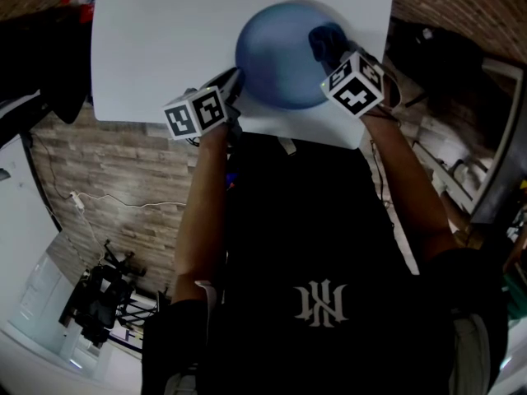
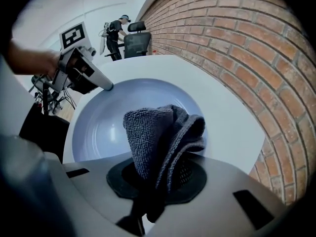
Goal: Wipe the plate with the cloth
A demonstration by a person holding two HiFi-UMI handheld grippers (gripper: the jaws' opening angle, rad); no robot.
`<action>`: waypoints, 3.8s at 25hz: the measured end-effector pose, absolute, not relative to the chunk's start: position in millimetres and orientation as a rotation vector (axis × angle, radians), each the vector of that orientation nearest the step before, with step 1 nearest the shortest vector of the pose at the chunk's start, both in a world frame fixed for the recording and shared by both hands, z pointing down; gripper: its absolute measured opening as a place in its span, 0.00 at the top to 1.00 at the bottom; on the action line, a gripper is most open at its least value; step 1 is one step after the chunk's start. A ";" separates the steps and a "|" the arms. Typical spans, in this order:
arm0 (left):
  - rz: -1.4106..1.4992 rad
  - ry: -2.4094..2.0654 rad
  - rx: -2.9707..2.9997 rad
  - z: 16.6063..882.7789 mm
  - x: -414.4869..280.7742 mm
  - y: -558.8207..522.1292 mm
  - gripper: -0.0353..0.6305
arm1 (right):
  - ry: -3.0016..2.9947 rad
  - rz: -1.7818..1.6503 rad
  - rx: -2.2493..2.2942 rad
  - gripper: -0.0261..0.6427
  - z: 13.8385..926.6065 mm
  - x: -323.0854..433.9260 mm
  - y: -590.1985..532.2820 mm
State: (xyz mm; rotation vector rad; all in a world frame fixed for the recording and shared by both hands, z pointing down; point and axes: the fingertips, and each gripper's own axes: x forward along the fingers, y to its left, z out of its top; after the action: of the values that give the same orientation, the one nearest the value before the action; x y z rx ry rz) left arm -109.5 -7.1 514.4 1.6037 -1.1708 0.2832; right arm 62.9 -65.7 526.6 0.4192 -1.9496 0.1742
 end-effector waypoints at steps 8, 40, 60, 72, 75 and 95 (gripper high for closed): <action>0.285 -1.174 1.598 512.9 -105.2 -6.0 0.89 | -1.953 0.137 0.436 0.85 521.1 62.7 -72.1; 0.284 -1.184 1.591 512.7 -104.4 -5.7 0.90 | -2.173 0.508 -0.058 0.85 525.7 -65.8 35.7; 0.288 -1.187 1.598 511.9 -104.2 -5.8 0.90 | -1.972 0.259 -0.097 0.85 524.5 18.6 27.2; 0.289 -1.194 1.596 511.7 -105.9 -5.7 0.90 | -1.904 0.220 0.081 0.85 529.6 61.6 -23.2; 0.283 -1.197 1.592 511.7 -105.4 -5.2 0.90 | -1.928 0.196 0.131 0.85 527.8 61.8 -39.0; 0.314 -1.228 1.630 512.1 -108.8 -10.6 0.89 | -2.011 0.174 0.313 0.85 522.0 53.6 -68.9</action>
State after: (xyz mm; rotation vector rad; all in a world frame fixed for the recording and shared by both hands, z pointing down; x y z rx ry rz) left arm -108.8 -10.6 512.1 1.6300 -1.2281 0.3145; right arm 53.6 -68.9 522.0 0.3134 -2.0111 0.1737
